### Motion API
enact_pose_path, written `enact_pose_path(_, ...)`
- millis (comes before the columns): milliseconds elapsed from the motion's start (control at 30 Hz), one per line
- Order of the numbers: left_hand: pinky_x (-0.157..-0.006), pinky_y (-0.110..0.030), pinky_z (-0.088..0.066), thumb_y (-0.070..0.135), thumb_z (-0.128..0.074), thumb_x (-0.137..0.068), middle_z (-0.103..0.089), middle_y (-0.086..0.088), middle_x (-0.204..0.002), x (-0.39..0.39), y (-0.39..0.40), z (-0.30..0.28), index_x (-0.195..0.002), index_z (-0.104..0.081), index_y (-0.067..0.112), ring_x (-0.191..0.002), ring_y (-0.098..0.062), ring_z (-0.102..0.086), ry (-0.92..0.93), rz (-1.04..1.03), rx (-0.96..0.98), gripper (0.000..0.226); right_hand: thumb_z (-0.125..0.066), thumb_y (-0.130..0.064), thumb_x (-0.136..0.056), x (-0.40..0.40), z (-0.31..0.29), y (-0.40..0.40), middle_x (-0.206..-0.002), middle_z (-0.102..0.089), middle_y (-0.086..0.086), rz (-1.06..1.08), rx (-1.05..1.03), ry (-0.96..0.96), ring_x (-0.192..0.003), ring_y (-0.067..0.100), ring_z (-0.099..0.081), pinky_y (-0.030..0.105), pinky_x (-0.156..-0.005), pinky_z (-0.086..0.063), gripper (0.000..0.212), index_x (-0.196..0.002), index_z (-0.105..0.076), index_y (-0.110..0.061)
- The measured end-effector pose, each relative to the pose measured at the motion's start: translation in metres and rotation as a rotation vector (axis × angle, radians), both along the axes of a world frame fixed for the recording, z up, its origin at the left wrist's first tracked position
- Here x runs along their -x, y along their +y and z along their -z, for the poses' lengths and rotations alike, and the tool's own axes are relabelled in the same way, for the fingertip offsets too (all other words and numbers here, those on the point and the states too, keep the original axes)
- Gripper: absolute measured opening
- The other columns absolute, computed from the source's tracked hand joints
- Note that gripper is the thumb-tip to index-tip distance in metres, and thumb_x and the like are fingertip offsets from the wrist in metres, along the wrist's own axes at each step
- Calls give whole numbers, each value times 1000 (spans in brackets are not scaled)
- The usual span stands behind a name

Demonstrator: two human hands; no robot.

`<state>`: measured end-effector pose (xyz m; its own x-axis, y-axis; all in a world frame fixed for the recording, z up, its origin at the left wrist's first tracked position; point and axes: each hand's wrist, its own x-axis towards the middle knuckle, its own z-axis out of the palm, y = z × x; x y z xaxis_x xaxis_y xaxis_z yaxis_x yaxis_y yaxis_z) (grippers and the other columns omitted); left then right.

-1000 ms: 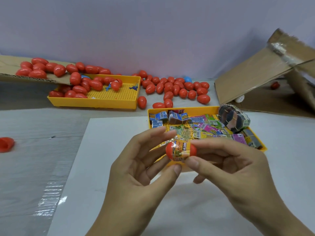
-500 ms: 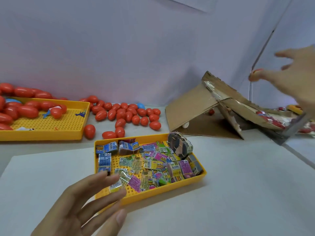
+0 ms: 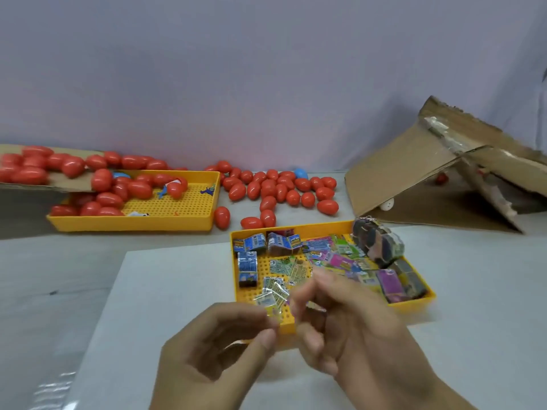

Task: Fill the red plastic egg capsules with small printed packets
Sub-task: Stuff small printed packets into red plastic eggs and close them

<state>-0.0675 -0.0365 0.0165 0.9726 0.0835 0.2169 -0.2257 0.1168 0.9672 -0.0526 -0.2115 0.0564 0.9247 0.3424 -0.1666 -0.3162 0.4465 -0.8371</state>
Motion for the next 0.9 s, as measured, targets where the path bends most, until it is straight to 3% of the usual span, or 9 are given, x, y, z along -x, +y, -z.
enact_pose_path(100, -56, -21, -54, 24, -84, -62, -71, -14, -67, 3, -6, -1, -77, -76, 14, -58, -23, -70, 19, -5, -51, 20, -94, -41, -45, 3, 20, 25, -67, -62, 19, -51, -201, 93, -43, 19, -53, 22, -34, -37, 49, -68, -71, -4)
enact_pose_path(233, -55, -29, -54, 30, -74, -72, -68, -14, -65, -9, 13, -7, -75, -73, 8, -56, -25, -67, 19, -13, -42, 23, -99, -42, -20, 0, 34, 22, -59, -58, 23, -22, -185, 162, -39, 26, -54, 26, -30, -41, 70, -65, -71, 2)
enact_pose_path(333, -55, -29, -55, 17, -74, -79, -67, -10, -66, -41, 24, -12, -72, -73, 12, -60, -23, -67, 39, -117, -3, 9, -99, -45, -21, -2, 37, 21, -61, -59, 27, -56, -145, 130, -42, 30, -55, 29, -33, -43, 76, -71, -72, 6)
enact_pose_path(433, -54, -25, -55, 3, -69, -89, -68, -5, -67, -97, 50, -24, -78, -71, 10, -63, -20, -68, 54, -286, -84, 14, -97, -49, -26, -3, 38, 23, -63, -59, 31, -73, -125, 83, -46, 33, -55, 31, -35, -43, 80, -75, -72, 10)
enact_pose_path(533, -65, -28, -59, -4, -62, -87, -66, -1, -80, -159, 92, -36, -88, -66, 13, -80, -23, -68, 27, -563, -335, 17, -96, -52, -22, -5, 40, 23, -62, -59, 32, -97, -105, 82, -47, 34, -55, 32, -37, -43, 84, -75, -72, 10)
enact_pose_path(600, -75, -34, -58, -4, -60, -86, -66, 0, -96, -193, 122, -39, -103, -68, 13, -98, -24, -66, 54, -663, -629, 26, -94, -56, -24, -7, 41, 22, -62, -60, 32, -129, -85, 63, -49, 33, -57, 33, -40, -44, 83, -75, -73, 7)
enact_pose_path(700, -54, -24, -44, 8, -68, -87, -58, -11, -133, -226, 150, -34, -129, -64, 20, -116, -32, -58, 197, -587, -1179, 43, -90, -62, -35, -10, 43, 22, -66, -65, 29, -193, -63, 13, -54, 30, -60, 30, -48, -48, 79, -81, -75, 1)
enact_pose_path(800, -68, -37, -44, 32, -72, -85, -61, -13, -124, -238, 156, -25, -122, -69, 28, -125, -34, -46, 208, -559, -1609, 37, -87, -65, -41, -12, 44, 21, -68, -68, 24, -248, -67, -11, -58, 26, -62, 28, -53, -49, 75, -84, -77, -4)
enact_pose_path(900, -74, -41, -46, 38, -77, -82, -67, -14, -104, -241, 151, -20, -109, -74, 18, -110, -33, -54, 133, -651, -1596, 33, -85, -66, -46, -13, 45, 21, -68, -69, 21, -249, -66, -27, -60, 25, -62, 29, -54, -48, 72, -86, -77, -7)
